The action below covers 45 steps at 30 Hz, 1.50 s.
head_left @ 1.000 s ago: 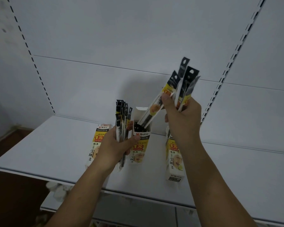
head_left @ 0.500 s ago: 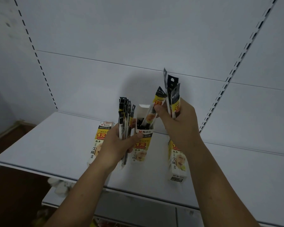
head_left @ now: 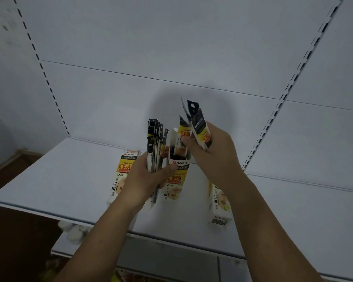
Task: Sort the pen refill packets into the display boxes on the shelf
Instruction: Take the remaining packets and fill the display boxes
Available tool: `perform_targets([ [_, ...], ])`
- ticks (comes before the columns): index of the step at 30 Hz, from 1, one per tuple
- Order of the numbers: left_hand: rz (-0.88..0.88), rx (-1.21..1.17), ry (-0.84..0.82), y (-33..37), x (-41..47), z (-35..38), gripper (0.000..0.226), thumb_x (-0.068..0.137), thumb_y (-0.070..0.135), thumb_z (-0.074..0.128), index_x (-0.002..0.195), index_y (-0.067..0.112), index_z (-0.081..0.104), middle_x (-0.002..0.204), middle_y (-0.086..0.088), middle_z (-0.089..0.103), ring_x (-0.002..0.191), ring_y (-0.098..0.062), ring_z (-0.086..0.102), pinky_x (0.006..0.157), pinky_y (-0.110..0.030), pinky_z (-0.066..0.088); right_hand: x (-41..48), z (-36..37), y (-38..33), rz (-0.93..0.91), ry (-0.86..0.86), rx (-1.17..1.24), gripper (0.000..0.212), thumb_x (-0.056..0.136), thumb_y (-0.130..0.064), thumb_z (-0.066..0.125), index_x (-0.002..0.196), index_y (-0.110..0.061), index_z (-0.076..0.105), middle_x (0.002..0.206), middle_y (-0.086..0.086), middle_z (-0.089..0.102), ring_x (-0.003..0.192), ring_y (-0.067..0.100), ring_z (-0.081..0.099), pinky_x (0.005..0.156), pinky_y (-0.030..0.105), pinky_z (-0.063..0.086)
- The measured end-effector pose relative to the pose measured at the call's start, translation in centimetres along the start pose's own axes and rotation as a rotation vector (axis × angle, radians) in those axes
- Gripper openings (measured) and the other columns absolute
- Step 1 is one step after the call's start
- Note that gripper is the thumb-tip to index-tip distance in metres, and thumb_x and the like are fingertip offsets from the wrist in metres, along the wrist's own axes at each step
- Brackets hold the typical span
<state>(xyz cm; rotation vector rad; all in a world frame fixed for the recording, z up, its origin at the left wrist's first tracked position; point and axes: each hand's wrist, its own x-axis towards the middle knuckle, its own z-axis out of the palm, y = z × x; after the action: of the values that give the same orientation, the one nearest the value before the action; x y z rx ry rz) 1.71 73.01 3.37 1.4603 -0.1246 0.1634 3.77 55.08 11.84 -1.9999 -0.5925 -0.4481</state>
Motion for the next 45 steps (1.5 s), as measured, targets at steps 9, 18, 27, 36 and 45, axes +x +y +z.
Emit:
perform_targets([
  [9,0.003,0.012,0.008,-0.1,-0.1,0.0,0.015,0.090,0.013,0.078,0.103,0.011,0.069,0.064,0.005,0.065,0.056,-0.015,0.054,0.057,-0.035,0.046,-0.3,0.6,0.5,-0.072,-0.047,-0.147,0.023,0.097,-0.028,0.071,0.080,-0.035,0.057,0.069,-0.007,0.059,0.061,0.008,0.056,0.051,0.019,0.042],
  [18,-0.004,0.028,0.003,0.1,-0.1,0.2,0.020,0.090,0.015,0.079,0.109,0.013,0.071,0.067,0.005,0.068,0.057,-0.012,0.058,0.057,-0.034,0.048,0.2,0.0,-0.1,0.044,0.018,0.033,0.008,0.091,-0.024,0.080,0.092,-0.017,0.076,0.076,-0.006,0.070,0.066,0.009,0.066,0.062,0.024,0.056],
  [27,-0.006,0.002,0.012,0.1,-0.1,0.0,0.033,0.081,0.028,0.081,0.107,0.012,0.070,0.066,0.001,0.064,0.058,-0.020,0.054,0.058,-0.037,0.047,-0.1,0.8,1.3,0.053,-0.074,-0.077,0.016,0.093,-0.027,0.077,0.091,-0.011,0.073,0.078,0.004,0.072,0.072,0.023,0.068,0.068,0.046,0.056],
  [36,-0.007,0.018,0.006,0.0,-0.1,-0.1,0.022,0.090,0.015,0.079,0.108,0.010,0.069,0.064,0.005,0.065,0.057,-0.016,0.054,0.055,-0.034,0.047,0.5,0.2,1.6,0.073,-0.127,-0.131,0.025,0.090,-0.026,0.080,0.071,-0.021,0.064,0.064,-0.007,0.065,0.057,0.010,0.059,0.051,0.022,0.046],
  [45,0.002,0.018,0.007,-0.1,0.0,-0.2,0.012,0.088,0.017,0.081,0.095,0.019,0.071,0.064,0.002,0.063,0.057,-0.017,0.054,0.056,-0.035,0.047,1.7,-0.5,1.5,0.031,-0.295,-0.203,0.016,0.089,-0.032,0.080,0.085,-0.017,0.074,0.070,-0.006,0.069,0.062,0.012,0.065,0.056,0.025,0.049],
])
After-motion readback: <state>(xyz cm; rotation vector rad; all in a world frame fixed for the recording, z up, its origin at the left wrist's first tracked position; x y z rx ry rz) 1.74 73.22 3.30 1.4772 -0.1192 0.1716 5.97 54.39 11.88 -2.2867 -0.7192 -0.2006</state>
